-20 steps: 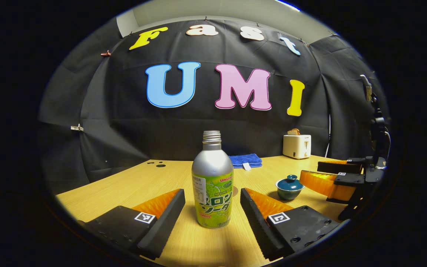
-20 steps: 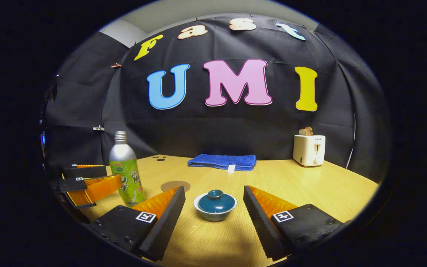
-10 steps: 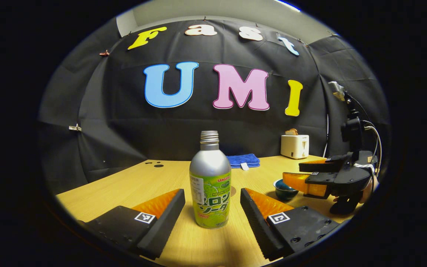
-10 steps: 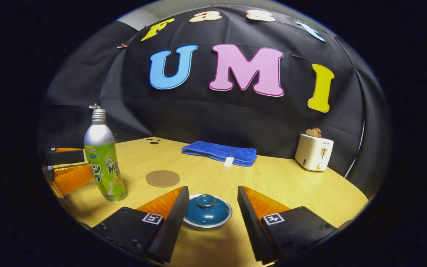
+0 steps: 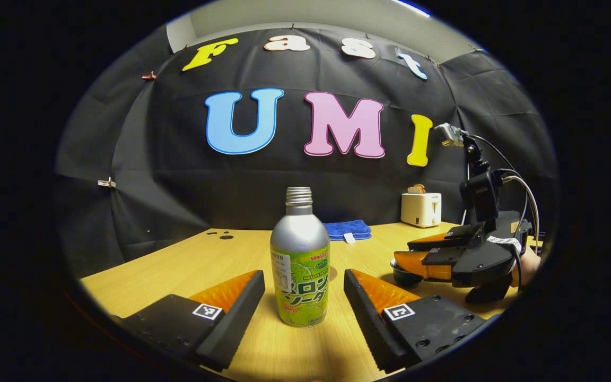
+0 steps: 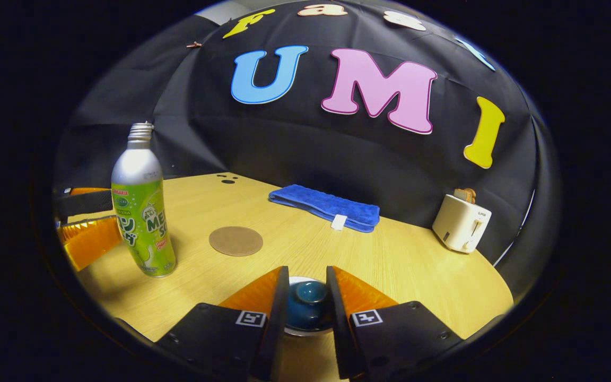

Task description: Open the teacup lid with one hand, grasp the water bottle and pour water into the teacup with the other hand; after pouring, place the water bottle on the coaster and then close the teacup lid.

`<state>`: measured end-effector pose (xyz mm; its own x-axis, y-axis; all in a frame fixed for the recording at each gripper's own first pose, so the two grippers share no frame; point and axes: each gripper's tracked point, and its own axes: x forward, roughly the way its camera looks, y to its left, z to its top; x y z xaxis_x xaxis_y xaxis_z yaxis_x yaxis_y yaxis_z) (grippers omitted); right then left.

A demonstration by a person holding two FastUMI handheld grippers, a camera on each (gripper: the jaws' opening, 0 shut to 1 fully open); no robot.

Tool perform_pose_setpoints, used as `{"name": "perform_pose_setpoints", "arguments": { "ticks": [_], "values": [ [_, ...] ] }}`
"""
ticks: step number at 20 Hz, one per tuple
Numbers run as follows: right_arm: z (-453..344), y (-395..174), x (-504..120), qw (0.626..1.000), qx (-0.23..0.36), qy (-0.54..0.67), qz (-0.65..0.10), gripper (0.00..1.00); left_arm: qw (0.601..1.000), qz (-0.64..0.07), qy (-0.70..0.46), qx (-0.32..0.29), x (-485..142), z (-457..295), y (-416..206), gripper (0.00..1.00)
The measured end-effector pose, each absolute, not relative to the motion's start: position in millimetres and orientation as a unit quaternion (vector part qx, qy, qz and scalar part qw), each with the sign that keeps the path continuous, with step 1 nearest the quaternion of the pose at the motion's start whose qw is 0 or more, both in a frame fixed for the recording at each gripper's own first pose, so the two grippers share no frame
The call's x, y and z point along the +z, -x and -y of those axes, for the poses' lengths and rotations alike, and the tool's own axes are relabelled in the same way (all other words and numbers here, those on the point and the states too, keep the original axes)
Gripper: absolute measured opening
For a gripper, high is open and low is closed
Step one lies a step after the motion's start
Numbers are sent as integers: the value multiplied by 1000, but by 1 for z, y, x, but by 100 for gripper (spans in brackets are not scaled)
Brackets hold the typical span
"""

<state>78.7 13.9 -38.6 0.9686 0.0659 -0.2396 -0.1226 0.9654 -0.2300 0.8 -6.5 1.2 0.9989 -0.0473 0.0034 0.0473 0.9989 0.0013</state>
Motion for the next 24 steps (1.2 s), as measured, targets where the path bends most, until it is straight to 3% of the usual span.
{"name": "perform_pose_setpoints", "arguments": {
  "ticks": [1, 3, 5, 6, 8, 16, 24],
  "values": [
    [-13, -79, -38, 985, 44, 127, -112, 43, 1000, 1, -1, -24, 1, 6, -1, 95],
    [-15, -80, -39, 984, 45, 130, -113, 27, 1000, 2, -1, -24, 2, 6, -1, 95],
    [-15, -81, -38, 985, 47, 125, -111, 37, 1000, 2, -1, -24, 2, 6, -1, 95],
    [-15, -79, -38, 985, 49, 121, -111, 29, 1000, 2, -1, -24, 2, 6, -1, 95],
    [-12, -78, -35, 988, 45, 107, -102, 27, 1000, 2, -1, -24, 2, 6, -1, 95],
    [-4, -60, -10, 998, 45, 41, -29, 27, 1000, 1, 0, -22, 2, 5, -10, 95],
    [18, -38, -3, 999, 33, 0, -3, 27, 1000, 2, 0, -27, 3, 4, -42, 95]
  ]
}}
